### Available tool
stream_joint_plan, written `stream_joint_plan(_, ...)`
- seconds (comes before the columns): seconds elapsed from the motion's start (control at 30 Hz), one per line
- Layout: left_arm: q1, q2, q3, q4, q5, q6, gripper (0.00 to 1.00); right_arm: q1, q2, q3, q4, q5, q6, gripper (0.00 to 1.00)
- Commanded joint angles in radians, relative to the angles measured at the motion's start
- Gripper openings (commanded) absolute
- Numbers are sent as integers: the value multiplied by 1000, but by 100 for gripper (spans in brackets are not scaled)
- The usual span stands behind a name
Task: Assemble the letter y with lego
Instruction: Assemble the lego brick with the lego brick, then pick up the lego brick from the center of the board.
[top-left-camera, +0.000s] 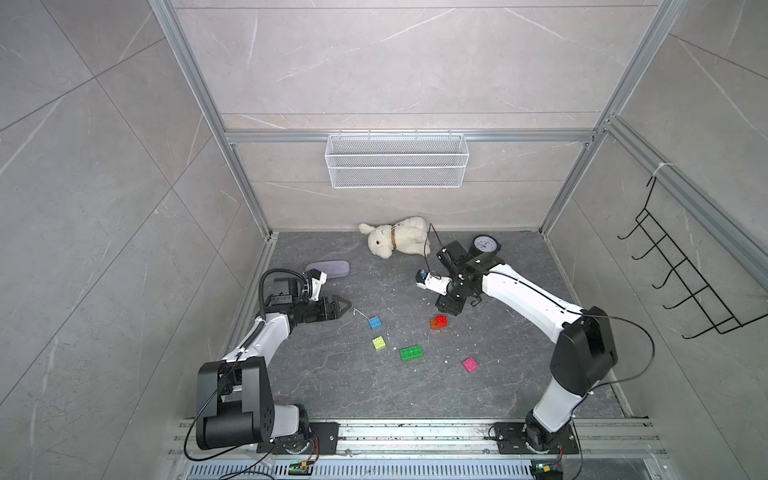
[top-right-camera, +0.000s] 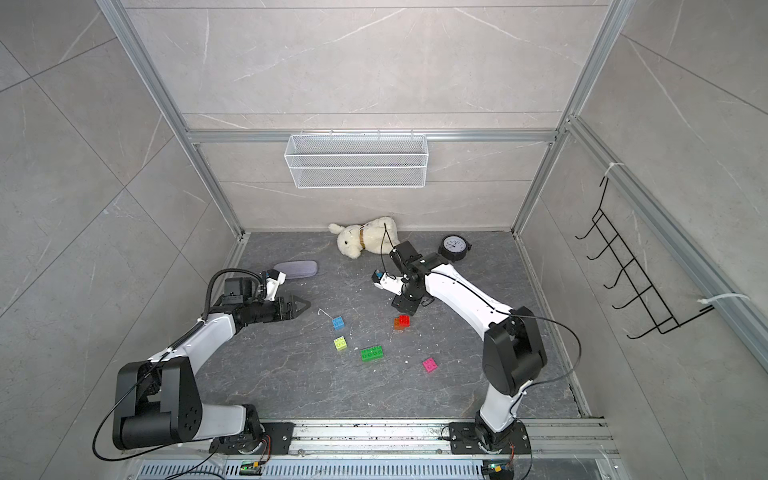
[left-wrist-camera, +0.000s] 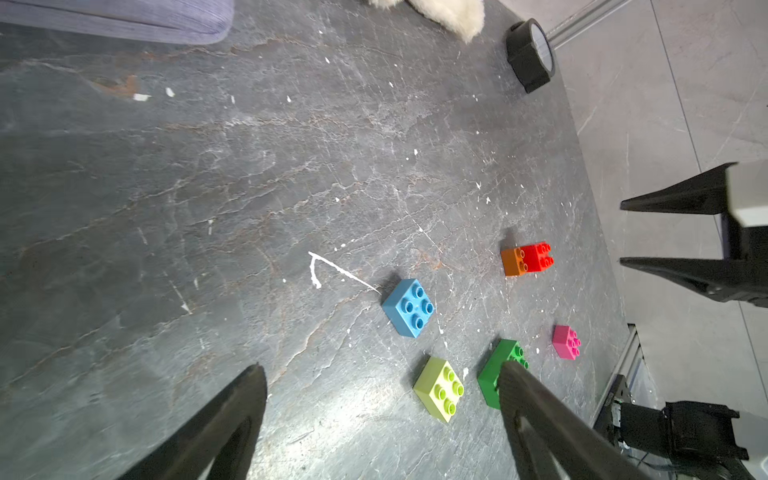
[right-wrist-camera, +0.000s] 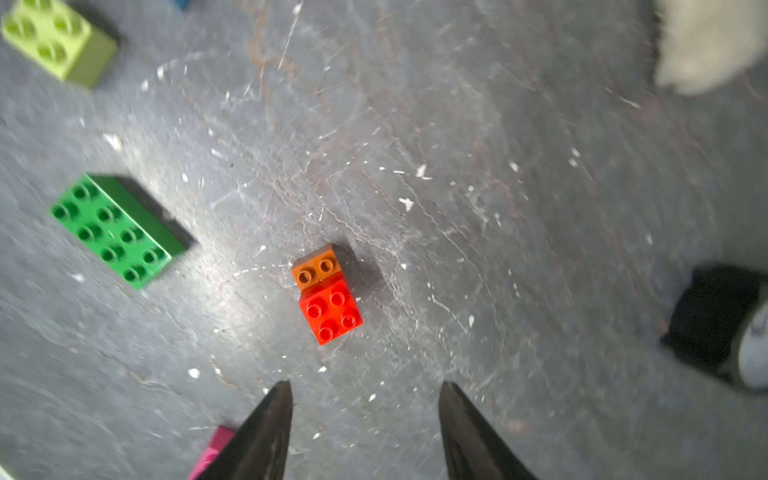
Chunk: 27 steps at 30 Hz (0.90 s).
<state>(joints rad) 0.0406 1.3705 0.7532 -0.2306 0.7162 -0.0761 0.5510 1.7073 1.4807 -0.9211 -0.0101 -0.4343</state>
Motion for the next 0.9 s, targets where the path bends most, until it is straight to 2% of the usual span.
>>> stream_joint_plan(0.0, -27, 16, 7, 16, 6, -6, 90, -1, -53, -39, -53, 20, 521, 60)
stream_joint_plan(0.1, -42, 18, 10, 16, 1, -7, 90, -2, -81, -89, -120, -7, 776, 60)
stream_joint_plan(0.23, -53, 14, 11, 13, -4, -8, 90, -1, -158, -233, -172, 3, 1105, 61)
stream_joint_plan(0.3, -53, 13, 11, 13, -7, -8, 90, -2, -187, -298, -197, -5, 1220, 67)
stream_joint_plan(0.4, -57, 13, 13, 11, -14, -10, 90, 1, -226, -402, -196, -45, 1362, 67)
stream_joint_plan(0.63, -58, 12, 16, 6, -19, -8, 90, 3, -299, -588, -62, -133, 1585, 67)
stream_joint_plan(0.87, -58, 10, 14, 4, -23, -3, 90, 4, -260, -632, 50, -155, 1623, 68)
